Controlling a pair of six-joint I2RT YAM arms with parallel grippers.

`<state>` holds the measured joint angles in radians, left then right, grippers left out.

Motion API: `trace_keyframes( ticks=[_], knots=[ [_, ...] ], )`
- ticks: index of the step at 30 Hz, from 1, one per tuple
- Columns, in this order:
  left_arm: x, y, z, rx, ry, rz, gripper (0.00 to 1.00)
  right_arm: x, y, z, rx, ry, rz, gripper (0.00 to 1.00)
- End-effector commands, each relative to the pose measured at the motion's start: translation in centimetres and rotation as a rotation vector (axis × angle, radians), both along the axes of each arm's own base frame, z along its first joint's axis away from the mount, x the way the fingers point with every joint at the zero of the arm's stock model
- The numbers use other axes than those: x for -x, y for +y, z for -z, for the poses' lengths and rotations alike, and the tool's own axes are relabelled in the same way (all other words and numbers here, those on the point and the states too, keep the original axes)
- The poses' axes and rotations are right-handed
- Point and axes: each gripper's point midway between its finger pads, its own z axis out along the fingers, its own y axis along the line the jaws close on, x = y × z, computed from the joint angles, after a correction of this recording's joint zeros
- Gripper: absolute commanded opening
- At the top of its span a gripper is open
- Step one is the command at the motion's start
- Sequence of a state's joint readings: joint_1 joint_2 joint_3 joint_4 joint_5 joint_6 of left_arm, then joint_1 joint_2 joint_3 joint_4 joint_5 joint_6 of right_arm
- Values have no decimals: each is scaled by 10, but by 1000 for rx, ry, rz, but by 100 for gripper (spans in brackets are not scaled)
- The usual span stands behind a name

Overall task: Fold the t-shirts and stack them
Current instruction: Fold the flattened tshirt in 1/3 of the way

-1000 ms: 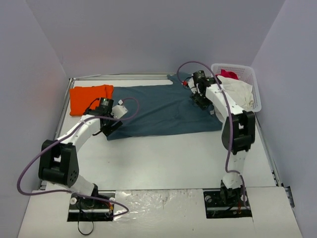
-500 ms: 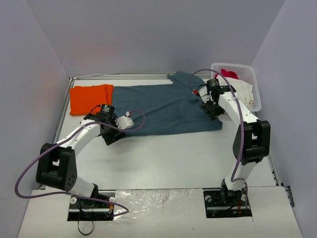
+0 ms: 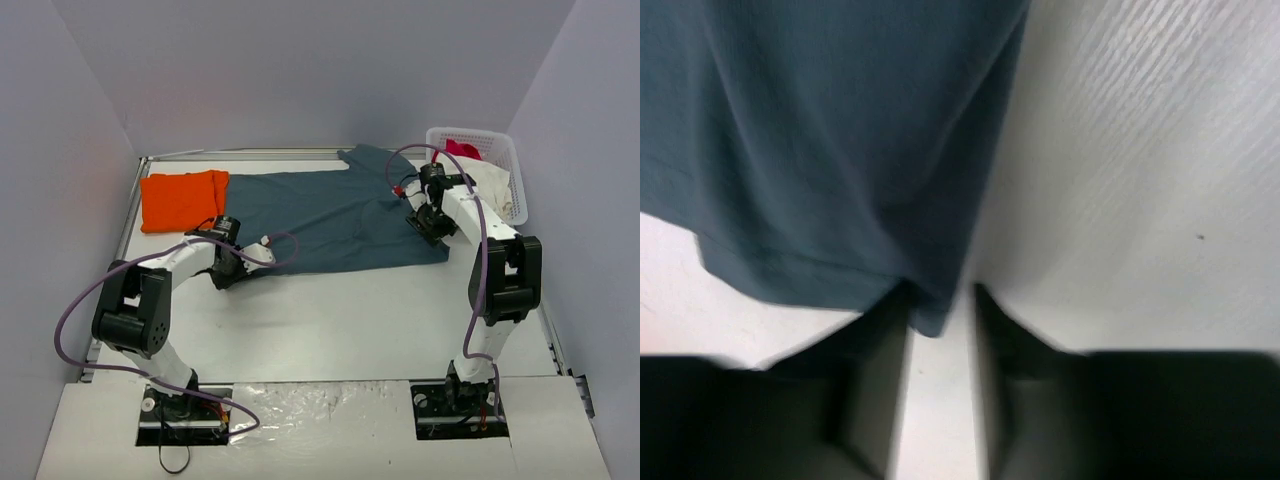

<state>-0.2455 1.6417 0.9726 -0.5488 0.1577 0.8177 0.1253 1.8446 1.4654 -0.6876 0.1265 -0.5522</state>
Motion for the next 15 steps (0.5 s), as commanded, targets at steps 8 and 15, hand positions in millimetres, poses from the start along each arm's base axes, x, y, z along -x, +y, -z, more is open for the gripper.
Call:
trace_keyframes(
  ticks=[8,15],
  knots=[
    [-6,-6,10,-1,15,3,2,32,-17,24,-17,164,-38,50],
    [-4,-7,6,0,8,0,2,29,-16,57,-58,249,-49,50]
  ],
)
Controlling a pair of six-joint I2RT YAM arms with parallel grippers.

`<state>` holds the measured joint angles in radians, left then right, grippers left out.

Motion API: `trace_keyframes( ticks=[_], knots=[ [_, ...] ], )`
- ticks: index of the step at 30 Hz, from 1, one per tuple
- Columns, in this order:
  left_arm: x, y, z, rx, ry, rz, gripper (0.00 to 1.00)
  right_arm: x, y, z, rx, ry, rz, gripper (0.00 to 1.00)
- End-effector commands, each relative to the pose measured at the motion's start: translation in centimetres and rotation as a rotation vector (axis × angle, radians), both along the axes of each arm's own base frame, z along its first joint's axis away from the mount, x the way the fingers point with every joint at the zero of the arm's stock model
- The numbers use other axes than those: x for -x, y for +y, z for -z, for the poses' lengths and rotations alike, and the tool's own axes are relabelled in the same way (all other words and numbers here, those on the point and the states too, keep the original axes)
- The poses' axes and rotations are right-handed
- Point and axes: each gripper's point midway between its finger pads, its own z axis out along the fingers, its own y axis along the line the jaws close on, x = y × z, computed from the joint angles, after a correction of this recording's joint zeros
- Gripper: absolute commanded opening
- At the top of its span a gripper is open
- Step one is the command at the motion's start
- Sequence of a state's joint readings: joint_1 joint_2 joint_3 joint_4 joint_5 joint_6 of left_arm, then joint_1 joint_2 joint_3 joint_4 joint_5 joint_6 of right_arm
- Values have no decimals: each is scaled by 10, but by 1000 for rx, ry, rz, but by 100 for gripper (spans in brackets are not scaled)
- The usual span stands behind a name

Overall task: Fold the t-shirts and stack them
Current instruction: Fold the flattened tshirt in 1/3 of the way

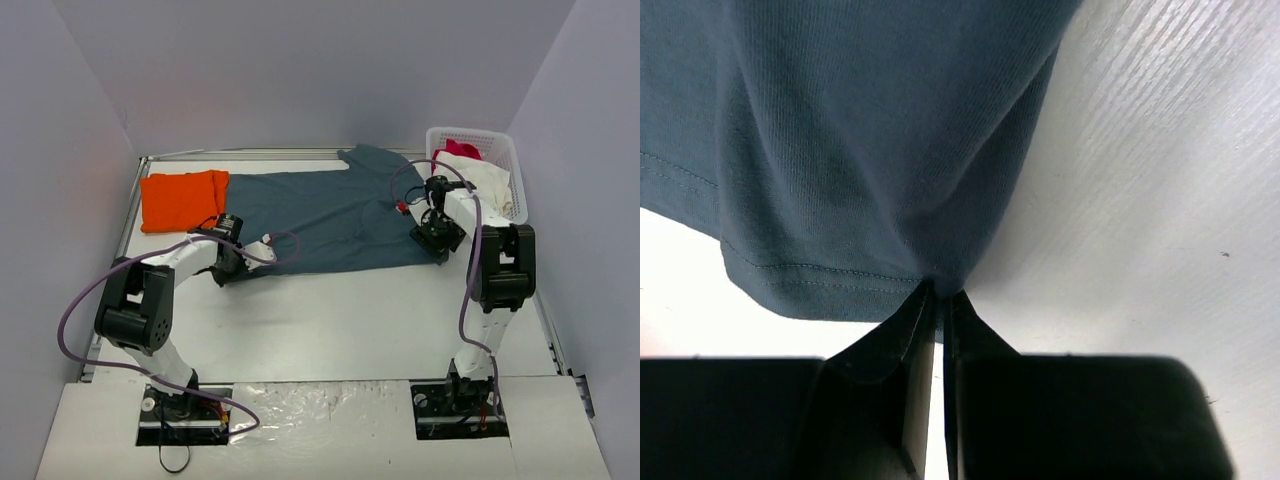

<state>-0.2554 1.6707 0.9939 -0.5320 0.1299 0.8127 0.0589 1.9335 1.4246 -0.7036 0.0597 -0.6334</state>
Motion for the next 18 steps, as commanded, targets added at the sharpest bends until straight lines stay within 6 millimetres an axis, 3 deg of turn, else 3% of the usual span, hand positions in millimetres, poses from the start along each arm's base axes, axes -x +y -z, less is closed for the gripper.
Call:
trace_keyframes(
  ticks=[1,7,12,14,15,16,18],
  knots=[
    [5,-5,4,20,21,0,2,8,2,16,-32,88,-27,50],
    [9,-3,4,14,21,-5,2,-8,-3,27,-32,75,-53,53],
    [12,-3,5,11,29,-9,2,-5,-6,36,-37,112,-64,53],
    [12,-3,4,12,27,-9,2,2,-7,41,-36,138,-72,39],
    [11,-3,4,10,28,-9,2,3,-8,41,-36,141,-71,27],
    [11,-3,3,13,25,-10,2,5,-10,42,-30,148,-70,6],
    [10,-4,3,12,28,-12,3,8,-13,40,-29,144,-61,0]
  ],
)
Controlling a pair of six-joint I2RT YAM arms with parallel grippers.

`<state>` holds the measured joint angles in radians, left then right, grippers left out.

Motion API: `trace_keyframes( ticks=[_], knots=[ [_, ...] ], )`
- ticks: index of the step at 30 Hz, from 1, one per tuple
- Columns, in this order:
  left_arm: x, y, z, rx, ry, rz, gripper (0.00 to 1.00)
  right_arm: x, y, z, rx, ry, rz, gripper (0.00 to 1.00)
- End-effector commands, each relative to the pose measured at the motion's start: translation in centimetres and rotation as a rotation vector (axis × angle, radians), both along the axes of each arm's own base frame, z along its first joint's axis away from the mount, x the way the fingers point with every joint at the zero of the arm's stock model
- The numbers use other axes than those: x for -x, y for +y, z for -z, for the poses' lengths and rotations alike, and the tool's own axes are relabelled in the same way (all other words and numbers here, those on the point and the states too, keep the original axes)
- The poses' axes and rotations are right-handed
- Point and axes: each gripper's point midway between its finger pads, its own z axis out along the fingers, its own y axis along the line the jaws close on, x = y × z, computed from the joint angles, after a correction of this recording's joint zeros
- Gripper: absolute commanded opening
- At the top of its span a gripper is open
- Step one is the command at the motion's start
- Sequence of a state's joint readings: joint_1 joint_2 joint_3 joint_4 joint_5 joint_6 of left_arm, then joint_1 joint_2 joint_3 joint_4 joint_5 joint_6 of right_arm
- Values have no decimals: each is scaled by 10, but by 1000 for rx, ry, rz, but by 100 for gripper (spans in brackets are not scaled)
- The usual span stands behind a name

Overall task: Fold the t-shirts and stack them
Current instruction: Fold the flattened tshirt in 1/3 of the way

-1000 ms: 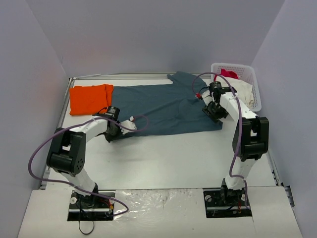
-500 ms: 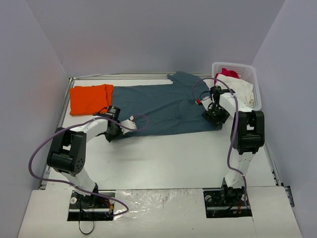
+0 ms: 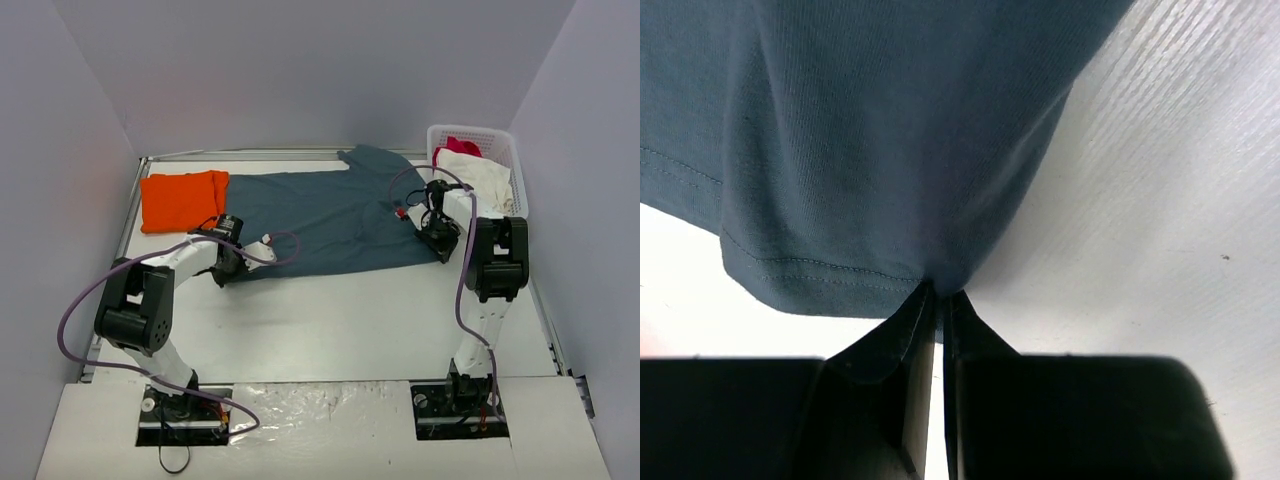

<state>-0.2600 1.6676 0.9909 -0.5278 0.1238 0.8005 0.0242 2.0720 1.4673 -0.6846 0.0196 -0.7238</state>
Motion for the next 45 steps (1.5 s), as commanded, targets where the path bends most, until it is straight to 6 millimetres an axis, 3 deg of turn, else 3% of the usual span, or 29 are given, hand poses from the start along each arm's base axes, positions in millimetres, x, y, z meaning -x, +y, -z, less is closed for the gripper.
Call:
trace_keyframes(
  ticks=[1,4,8,13,17,23,33,34,37,39,45],
  knots=[
    [9,-3,2,11,32,-3,2,17,-7,-1,-5,50,2,0],
    [9,-1,-3,0,30,4,2,22,-8,-12,0,35,-14,0],
    [21,7,-17,-31,22,32,2,41,-26,-37,15,31,2,0],
    [54,16,-46,-35,26,71,2,72,-24,-64,-17,63,-37,0],
    [91,23,-84,-16,4,103,2,103,-9,-93,-110,92,-77,0],
    [132,33,-120,3,-71,131,2,142,1,-115,-162,125,-116,0],
    [168,40,-110,-1,-16,165,3,185,1,-116,-145,154,-130,0],
    [169,40,-110,0,-8,167,9,187,0,-116,-141,153,-133,4],
    [177,35,-114,24,38,206,42,194,-2,-116,-129,149,-150,37],
    [187,32,-119,46,93,231,51,194,-4,-119,-113,130,-161,43],
    [189,24,-132,74,186,258,53,183,-11,-131,-75,89,-165,52]
  ],
)
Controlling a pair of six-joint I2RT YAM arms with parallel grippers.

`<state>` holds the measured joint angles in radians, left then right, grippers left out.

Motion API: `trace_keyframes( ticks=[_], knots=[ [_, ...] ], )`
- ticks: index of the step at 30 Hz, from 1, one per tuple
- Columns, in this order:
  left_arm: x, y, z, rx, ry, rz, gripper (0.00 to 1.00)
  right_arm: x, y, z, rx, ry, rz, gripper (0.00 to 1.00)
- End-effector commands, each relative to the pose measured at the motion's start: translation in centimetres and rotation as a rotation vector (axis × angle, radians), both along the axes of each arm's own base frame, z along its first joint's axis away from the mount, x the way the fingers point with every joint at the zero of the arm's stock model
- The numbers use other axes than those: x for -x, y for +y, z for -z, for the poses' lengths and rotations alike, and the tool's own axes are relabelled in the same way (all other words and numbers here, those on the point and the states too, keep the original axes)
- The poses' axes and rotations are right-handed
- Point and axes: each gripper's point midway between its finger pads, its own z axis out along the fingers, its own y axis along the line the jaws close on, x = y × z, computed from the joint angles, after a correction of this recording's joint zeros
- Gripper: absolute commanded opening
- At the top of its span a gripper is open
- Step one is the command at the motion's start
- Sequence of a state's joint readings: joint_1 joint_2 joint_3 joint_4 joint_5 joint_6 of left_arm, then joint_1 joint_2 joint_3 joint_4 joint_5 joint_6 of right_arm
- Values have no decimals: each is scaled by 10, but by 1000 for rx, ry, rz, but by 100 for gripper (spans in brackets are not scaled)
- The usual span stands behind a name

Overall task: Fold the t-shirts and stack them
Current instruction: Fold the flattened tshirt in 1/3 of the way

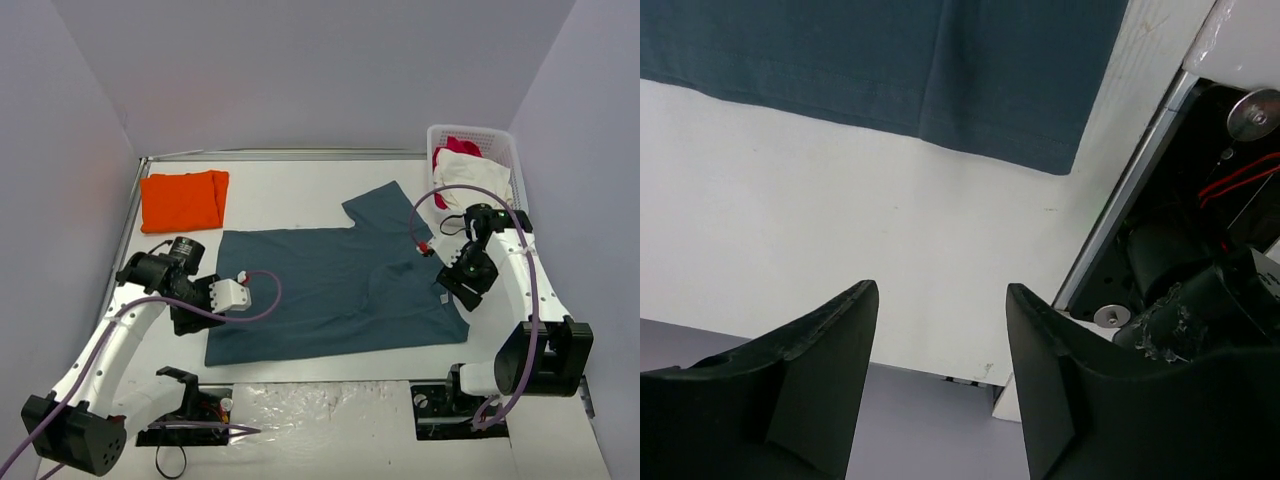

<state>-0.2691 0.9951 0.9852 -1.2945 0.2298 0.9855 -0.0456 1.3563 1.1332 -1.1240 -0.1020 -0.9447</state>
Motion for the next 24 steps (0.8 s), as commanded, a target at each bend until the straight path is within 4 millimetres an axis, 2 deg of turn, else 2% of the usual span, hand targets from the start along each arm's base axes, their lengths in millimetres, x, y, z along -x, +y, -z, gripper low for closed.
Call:
trace_keyframes(
  ticks=[1,3,4,5,6,7,8,9,10,11,12,13,14,15,16,17,18,19,21,22,24],
  knots=[
    [19,-7,-15,42,90,47,53,3,-9,-14,46,16,-19,52],
    [9,-16,-17,88,59,14,53,-8,-13,-20,55,-11,-21,52],
    [-5,-21,-20,110,6,8,53,-18,-15,-20,59,-27,-12,52],
    [-13,-24,-21,126,-22,-6,53,-37,-15,-30,62,-91,4,51],
    [-26,-27,-21,140,-67,-31,54,-50,-15,-35,58,-134,37,50],
    [-38,-28,-22,152,-105,-99,54,-72,-10,-34,21,-180,53,50],
    [-63,-35,-24,184,-174,-124,58,-95,-6,-50,-8,-260,70,50],
    [-75,-38,-26,215,-195,-190,59,-109,2,-55,-54,-294,106,50],
    [-99,-46,-26,261,-230,-223,61,-129,19,-50,-150,-301,115,49],
    [-111,-51,-29,296,-239,-259,62,-143,27,-54,-204,-324,133,49],
    [-124,-53,-29,329,-243,-299,64,-163,36,-70,-262,-377,163,48],
    [-149,-52,-23,371,-240,-423,64,-180,46,-62,-314,-365,173,48],
    [-160,-55,-21,409,-219,-475,64,-191,62,-66,-406,-366,176,47],
    [-174,-57,-29,456,-214,-541,64,-207,71,-82,-462,-407,171,46],
    [-188,-53,-18,465,-174,-593,64,-219,80,-73,-508,-376,189,46],
    [-198,-53,-17,478,-161,-631,64,-227,94,-77,-567,-373,180,46],
    [-212,-55,-29,524,-166,-666,64,-237,99,-81,-588,-387,181,47],
    [-223,-54,-21,531,-145,-696,64,-253,105,-81,-600,-395,182,48],
    [-241,-46,-21,540,-161,-758,64,-269,117,-79,-571,-405,196,50],
    [-255,-43,-18,537,-167,-790,64,-287,118,-78,-547,-429,199,50],
    [-268,-35,-14,508,-186,-837,64,-303,122,-71,-479,-446,238,51]
  ],
)
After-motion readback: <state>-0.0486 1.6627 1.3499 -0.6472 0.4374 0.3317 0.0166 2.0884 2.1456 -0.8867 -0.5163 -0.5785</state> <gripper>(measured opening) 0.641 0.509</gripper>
